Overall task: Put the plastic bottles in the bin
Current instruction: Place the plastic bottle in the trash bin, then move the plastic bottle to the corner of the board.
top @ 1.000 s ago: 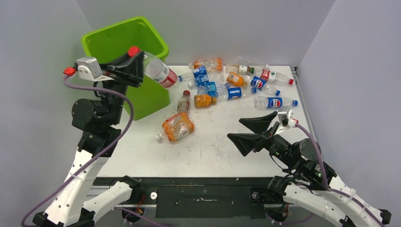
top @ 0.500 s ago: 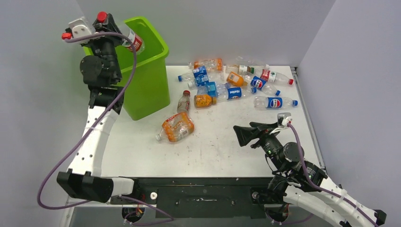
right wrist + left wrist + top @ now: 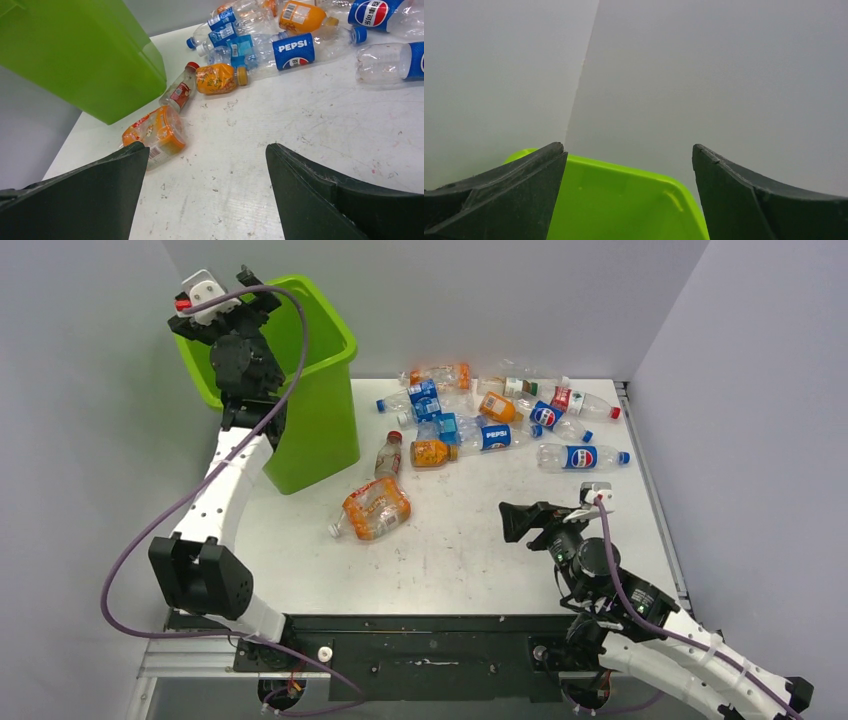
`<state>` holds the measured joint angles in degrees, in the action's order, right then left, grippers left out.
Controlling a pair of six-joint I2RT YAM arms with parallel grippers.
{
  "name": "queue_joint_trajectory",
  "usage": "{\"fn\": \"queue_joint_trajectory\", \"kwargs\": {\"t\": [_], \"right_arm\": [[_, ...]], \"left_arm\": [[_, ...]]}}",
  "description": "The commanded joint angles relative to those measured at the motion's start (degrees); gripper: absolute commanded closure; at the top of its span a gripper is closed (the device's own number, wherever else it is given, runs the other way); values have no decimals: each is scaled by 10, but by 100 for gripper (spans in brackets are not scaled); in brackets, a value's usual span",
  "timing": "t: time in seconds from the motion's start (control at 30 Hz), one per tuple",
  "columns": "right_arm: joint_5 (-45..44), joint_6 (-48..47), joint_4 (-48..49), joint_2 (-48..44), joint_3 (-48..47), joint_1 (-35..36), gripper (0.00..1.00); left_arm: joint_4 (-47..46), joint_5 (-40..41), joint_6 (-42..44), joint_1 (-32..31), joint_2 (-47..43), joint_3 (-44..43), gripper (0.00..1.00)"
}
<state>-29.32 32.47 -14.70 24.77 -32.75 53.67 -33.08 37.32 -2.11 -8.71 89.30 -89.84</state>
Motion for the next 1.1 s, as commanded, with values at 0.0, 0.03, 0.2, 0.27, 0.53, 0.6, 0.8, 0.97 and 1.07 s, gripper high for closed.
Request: {"fn": "queue_joint_trajectory", "kwargs": {"t": [0.0, 0.03, 0.2, 0.27, 0.53, 0.6, 0.8, 0.97, 1.07], "right_arm": [[-31, 17, -4, 22, -13, 2, 10], [-33, 21, -4, 26, -15, 2, 10], [-40, 37, 6, 35, -15, 2, 10], [-37, 35, 7, 45, -21, 2, 10], [-40, 5, 8, 94, -38, 2, 10], [-46, 3, 31, 105, -31, 1, 10], [-51, 12, 101, 174, -4, 0, 10], [59, 24, 104, 302, -38, -24, 10], [157, 42, 171, 358, -28, -70, 10]], "left_arm": [[-64, -1, 14, -43, -67, -17, 4], [-55, -13, 16, -61, -84, -11, 4], [38, -82, 0, -184, -182, 36, 4], [105, -110, -8, -235, -217, 55, 4], [450, -218, -59, -370, -323, 164, 4], [501, -230, -77, -380, -346, 211, 4], [508, -189, -146, -380, -456, 385, 4], [468, -195, -190, -377, -536, 488, 4], [447, -217, -192, -377, -570, 522, 4]]}}
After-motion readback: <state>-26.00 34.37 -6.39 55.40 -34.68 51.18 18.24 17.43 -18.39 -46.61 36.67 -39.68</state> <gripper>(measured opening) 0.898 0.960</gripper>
